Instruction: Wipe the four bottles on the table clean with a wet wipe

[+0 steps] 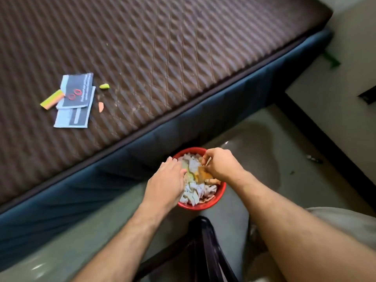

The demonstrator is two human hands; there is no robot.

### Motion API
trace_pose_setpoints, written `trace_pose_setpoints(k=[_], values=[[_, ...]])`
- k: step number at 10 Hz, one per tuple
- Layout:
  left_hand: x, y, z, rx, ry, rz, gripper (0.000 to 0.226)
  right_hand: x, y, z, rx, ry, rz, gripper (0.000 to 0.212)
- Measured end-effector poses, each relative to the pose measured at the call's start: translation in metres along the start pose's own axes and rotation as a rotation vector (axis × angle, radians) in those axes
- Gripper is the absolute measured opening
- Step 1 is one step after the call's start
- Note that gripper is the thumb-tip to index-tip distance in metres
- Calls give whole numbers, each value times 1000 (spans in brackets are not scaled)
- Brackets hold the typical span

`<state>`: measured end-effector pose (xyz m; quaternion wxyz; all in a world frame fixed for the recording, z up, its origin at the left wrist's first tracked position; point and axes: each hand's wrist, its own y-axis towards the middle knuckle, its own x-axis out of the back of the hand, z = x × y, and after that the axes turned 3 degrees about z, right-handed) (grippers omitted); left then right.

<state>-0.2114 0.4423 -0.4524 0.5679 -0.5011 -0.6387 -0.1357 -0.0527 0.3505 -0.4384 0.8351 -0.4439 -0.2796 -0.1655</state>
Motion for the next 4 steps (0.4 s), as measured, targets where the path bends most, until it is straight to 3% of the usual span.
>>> trace_pose_setpoints(k=[1, 2, 4], values=[[-20, 5, 4, 55, -25, 49, 67, -10, 14, -18, 9, -58, 88, 15], [-30, 12, 5, 98, -71, 89, 48, -25, 26, -34, -45, -20, 209, 17], [-36, 20, -5, 125, -91, 110, 41, -40, 33, -53, -89, -42, 459, 38]])
